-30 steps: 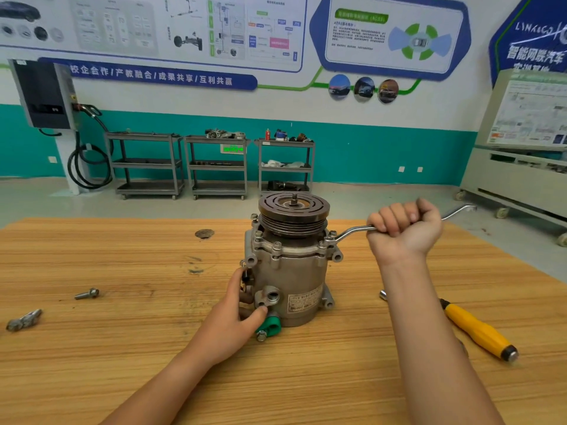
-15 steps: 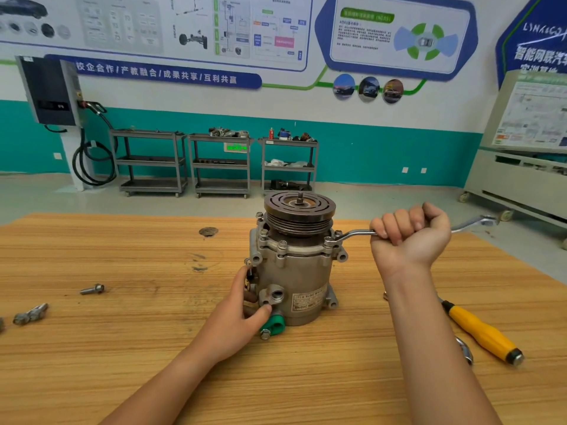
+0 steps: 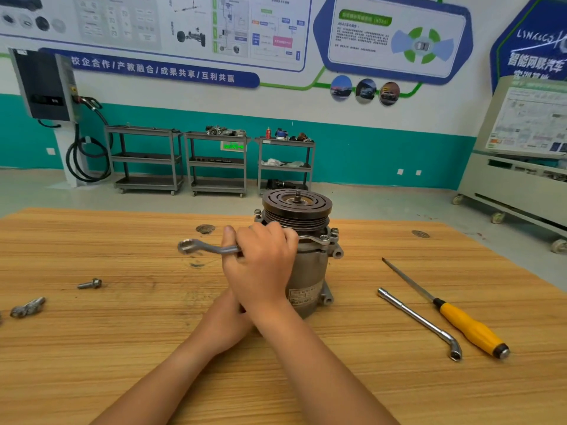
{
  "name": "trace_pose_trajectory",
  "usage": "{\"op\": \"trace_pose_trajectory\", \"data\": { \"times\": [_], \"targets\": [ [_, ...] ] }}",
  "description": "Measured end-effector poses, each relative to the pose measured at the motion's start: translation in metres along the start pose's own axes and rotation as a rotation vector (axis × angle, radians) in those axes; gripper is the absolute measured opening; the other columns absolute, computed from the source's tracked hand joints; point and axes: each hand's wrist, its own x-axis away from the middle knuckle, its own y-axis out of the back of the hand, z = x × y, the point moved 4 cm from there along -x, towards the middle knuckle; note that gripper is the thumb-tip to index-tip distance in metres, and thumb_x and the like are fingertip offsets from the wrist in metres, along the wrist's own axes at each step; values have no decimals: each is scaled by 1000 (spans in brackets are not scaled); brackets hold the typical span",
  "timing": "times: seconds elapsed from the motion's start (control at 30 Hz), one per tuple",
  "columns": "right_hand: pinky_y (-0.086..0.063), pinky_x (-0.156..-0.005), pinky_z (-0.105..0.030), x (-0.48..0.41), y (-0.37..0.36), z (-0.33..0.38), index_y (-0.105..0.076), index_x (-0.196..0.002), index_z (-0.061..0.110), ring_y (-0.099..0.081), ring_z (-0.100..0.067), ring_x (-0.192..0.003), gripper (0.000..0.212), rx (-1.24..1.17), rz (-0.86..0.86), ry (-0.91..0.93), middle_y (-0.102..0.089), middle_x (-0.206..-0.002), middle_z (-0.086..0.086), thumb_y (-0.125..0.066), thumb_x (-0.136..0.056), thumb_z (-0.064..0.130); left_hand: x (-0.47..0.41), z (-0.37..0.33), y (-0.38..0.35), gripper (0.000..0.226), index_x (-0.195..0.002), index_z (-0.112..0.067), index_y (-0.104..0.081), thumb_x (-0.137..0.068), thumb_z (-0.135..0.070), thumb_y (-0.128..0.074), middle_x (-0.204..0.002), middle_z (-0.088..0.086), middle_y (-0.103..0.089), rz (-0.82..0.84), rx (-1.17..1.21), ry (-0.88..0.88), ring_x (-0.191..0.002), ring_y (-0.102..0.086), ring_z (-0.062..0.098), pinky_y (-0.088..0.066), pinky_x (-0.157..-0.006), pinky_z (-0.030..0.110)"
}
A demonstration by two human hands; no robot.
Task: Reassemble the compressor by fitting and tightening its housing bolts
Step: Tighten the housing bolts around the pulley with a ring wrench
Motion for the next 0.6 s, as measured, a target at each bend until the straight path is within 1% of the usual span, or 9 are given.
{"op": "trace_pose_trajectory", "data": {
  "times": [0.07, 0.13, 0.17, 0.23, 0.33, 0.4, 0.47, 0.53, 0.6],
  "targets": [
    [-30, -64, -31, -5, 1, 22, -57, -48, 12, -48, -19, -52, 35, 71, -123, 150, -52, -48, 1, -62, -81, 23, -1, 4, -1, 11, -93, -18, -54, -85, -10, -57, -81, -8, -59, 3, -40, 26, -77, -56, 5, -44, -61, 16],
    [-31, -59, -33, -7, 23, 27, -50, -45, 13, -44, -18, -48, 41, 131, -282, 299, -46, -44, 2, -60, -84, 22, -3, 6, -1, 21, -104, -16, -50, -85, -13, -59, -81, -10, -57, -10, -11, 39, -75, -56, 5, -39, -57, 10],
    [-32, -56, -33, -4, 37, 27, -44, -45, 15, -39, -15, -46, 42, 64, -347, 341, -41, -43, 3, -56, -86, 21, -5, 9, -2, 37, -118, -19, -45, -85, -16, -61, -85, -12, -58, -9, 8, 57, -77, -57, 4, -40, -59, 10],
    [-32, -47, -28, -3, 71, 40, -38, -47, 22, -32, -10, -42, 42, -288, -423, 351, -35, -43, 10, -50, -87, 19, -5, 12, -4, 67, -139, -32, -22, -86, -24, -63, -95, -14, -59, 7, 45, 104, -82, -60, 0, -45, -66, 15],
    [-25, -39, -16, -21, 119, 44, -39, -46, 29, -28, 0, -36, 41, -871, -514, 198, -33, -39, 16, -49, -85, 25, -5, 16, -5, 82, -146, -36, -5, -87, -34, -62, -97, -25, -54, 30, 36, 163, -81, -58, -12, -42, -62, 6],
    [-22, -39, -18, -38, 147, 29, -38, -42, 28, -23, -5, -34, 45, -1062, -592, 73, -28, -38, 15, -48, -86, 26, -5, 17, -4, 85, -147, -36, -3, -87, -37, -62, -99, -28, -51, 30, 34, 173, -83, -56, -12, -41, -63, 4],
    [-17, -41, -20, -57, 164, 3, -32, -45, 23, -13, -10, -36, 49, -1235, -609, -81, -20, -39, 9, -38, -94, 25, -5, 16, -4, 86, -148, -35, -3, -86, -38, -63, -114, -22, -49, 15, 52, 170, -95, -55, -5, -42, -75, 7],
    [-14, -41, -20, -69, 165, -28, -27, -49, 19, -7, -12, -40, 49, -1362, -581, -255, -16, -40, 6, -31, -98, 25, -4, 14, -3, 85, -148, -31, -8, -85, -40, -63, -139, -10, -31, -37, 31, 162, -109, -44, 0, -39, -89, 15],
    [-13, -40, -18, -74, 157, -55, -27, -48, 18, -7, -11, -38, 50, -1436, -548, -402, -15, -39, 6, -29, -98, 26, -4, 13, -3, 83, -148, -27, -13, -84, -42, -63, -147, -13, -13, -99, -10, 145, -119, -32, 0, -34, -96, 18]
  ]
}}
